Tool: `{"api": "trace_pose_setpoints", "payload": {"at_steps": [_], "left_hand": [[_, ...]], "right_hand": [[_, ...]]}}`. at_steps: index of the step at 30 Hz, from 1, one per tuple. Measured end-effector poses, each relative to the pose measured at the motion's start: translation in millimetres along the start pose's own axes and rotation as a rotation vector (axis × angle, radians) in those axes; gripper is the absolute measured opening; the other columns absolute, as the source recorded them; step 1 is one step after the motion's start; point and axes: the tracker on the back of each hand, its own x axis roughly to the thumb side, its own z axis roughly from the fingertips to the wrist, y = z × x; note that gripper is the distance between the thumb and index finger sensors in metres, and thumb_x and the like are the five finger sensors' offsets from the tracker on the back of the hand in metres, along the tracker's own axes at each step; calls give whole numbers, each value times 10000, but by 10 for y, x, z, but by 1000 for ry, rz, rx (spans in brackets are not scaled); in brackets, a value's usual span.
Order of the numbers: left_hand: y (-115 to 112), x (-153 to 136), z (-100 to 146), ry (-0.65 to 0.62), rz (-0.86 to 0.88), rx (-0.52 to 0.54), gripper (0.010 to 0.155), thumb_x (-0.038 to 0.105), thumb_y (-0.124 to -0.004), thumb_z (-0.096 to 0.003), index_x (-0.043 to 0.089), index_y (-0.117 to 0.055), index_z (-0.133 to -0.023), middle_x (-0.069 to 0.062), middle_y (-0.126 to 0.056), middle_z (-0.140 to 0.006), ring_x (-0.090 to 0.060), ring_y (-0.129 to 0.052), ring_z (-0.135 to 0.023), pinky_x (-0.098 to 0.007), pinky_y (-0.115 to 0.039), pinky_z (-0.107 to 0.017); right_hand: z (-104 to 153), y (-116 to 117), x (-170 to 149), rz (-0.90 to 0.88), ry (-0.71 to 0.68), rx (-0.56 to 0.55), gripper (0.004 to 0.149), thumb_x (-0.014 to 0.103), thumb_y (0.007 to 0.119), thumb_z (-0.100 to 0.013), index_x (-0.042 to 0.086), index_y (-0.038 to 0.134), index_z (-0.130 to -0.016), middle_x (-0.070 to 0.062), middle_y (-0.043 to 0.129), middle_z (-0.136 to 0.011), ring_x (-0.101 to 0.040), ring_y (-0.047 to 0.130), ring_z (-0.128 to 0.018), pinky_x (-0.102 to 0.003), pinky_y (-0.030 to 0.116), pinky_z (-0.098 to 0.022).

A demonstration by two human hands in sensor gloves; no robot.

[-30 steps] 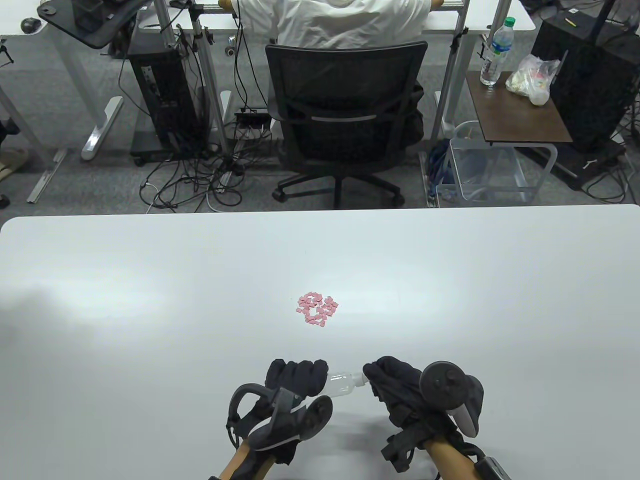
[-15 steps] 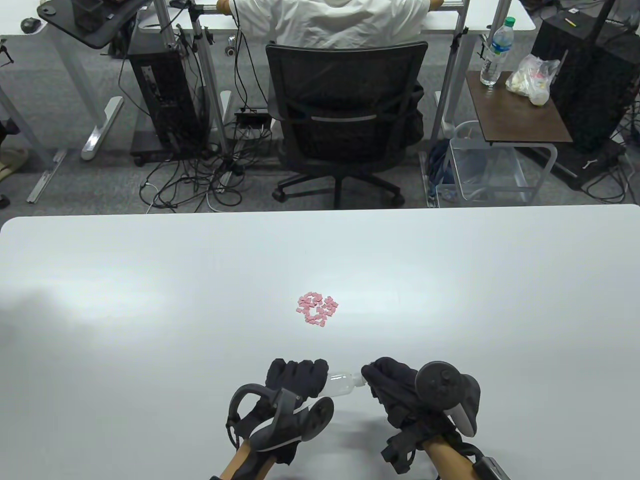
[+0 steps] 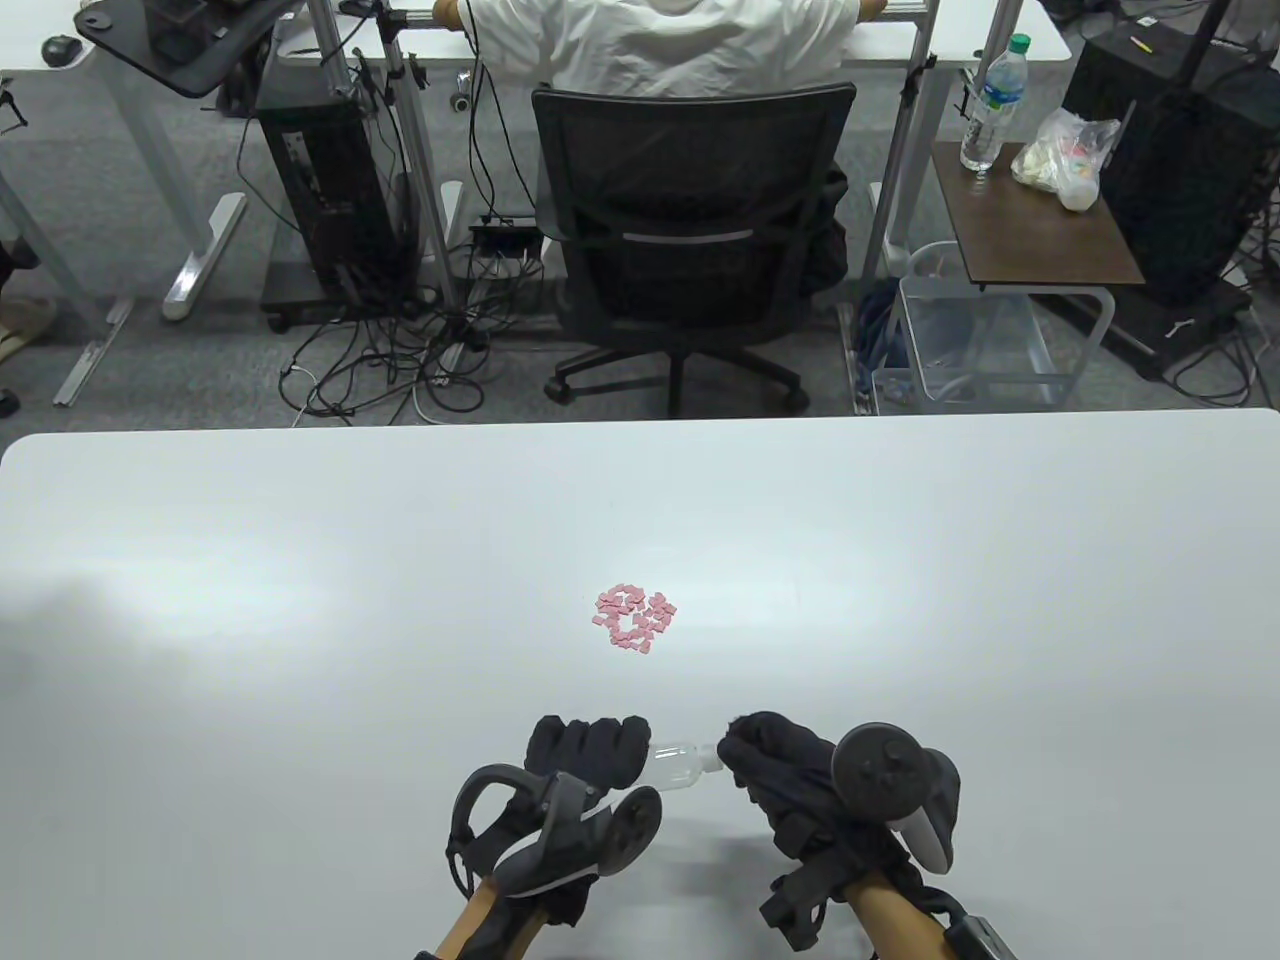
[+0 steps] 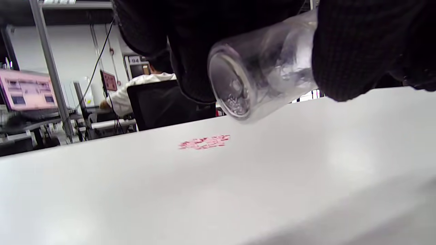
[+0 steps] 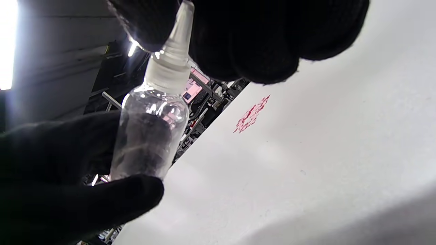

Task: Squeeze empty conical bottle to blow paper scraps with air puff

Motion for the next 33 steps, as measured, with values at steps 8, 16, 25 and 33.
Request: {"api": "trace_pose_setpoints", "payload": {"at_steps": [8, 16, 25, 33], "left_hand": [[90, 73, 33, -10, -172, 100, 748, 585, -916, -470, 245, -690, -1097, -54, -831, -1049, -262, -919, -923, -522, -601, -779], [39, 32, 13, -5, -87, 60, 747, 581, -912, -476, 240, -685, -1101, -57, -825, -1055, -265, -914, -930, -525, -598, -779], [6, 21, 1, -19, -85, 49, 747, 580, -915, -473, 244, -685, -1100, -53, -826, -1054, -264, -915, -930, -527, -596, -781], [27, -43, 13, -17, -13, 88, 749, 582, -911, -474, 244, -680, -1101, -53, -822, -1055, -264, -912, -930, -534, -589, -785]], "right_hand": [[-2, -2, 22, -6, -14, 11, 442, 338, 720, -596, 25, 809, -896, -184, 934, -692, -301, 969, -535, -546, 819, -466], [-2, -18, -5, -56, -24, 13, 531, 415, 742, -586, 17, 781, -935, -186, 921, -724, -310, 961, -568, -553, 810, -486], [-19, -38, 7, -83, -27, 49, 433, 246, 770, -572, 35, 774, -950, -199, 907, -764, -337, 950, -611, -570, 799, -513], [-21, -213, 59, -120, -66, 56, 433, 229, 786, -564, 50, 784, -957, -202, 911, -796, -358, 951, -647, -577, 794, -531]]}}
